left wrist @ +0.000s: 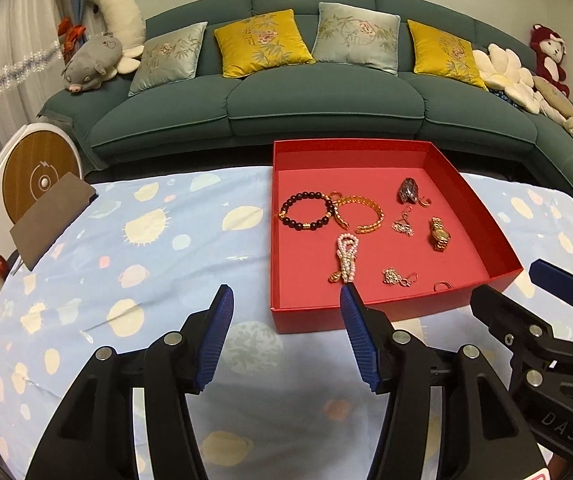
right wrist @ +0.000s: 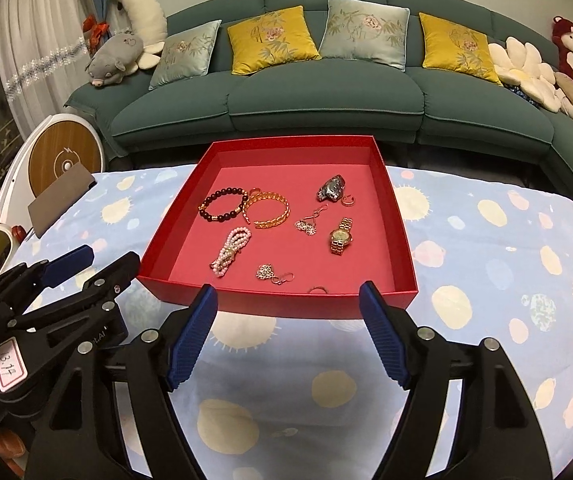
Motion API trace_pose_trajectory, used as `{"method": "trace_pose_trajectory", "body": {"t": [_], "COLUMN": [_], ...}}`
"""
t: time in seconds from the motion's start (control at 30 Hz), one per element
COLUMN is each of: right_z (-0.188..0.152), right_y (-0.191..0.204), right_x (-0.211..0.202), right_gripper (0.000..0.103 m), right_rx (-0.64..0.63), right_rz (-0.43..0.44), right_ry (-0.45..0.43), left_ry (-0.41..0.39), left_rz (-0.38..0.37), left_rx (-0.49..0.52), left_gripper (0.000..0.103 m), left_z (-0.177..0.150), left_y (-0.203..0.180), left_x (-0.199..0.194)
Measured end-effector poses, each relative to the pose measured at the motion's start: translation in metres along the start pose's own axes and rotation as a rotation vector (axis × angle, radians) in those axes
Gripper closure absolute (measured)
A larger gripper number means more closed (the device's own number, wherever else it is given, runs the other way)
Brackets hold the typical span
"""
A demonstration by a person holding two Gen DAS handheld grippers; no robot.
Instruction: Organize jewelry
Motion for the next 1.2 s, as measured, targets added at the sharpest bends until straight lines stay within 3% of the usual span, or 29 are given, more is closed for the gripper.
{"method": "trace_pose_trajectory", "body": {"t": [1.2], "right_z": [-0.0051], "right_y": [0.0027], "right_x": [0.0027], "right_gripper": [0.032], "right_rx": [-0.009], "right_rz": [-0.025], "right_ry": [0.009], "left_ry": [0.035], "left_rz": [0.019], "left_rx": [-0.031], "left_gripper": [0.048], "left_z": [-0.0087], "left_y": [0.0026], "left_x": [0.0072]}}
Point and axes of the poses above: each gripper's, at about its wrist camera, not at the fingertips, and x roughly the way its jaws point, y to its left, z to its top, the point moved 7 cm from there along x, roughly the way its jaws point, and after that the axes turned 9 degrees about y, right-handed, at the moved point
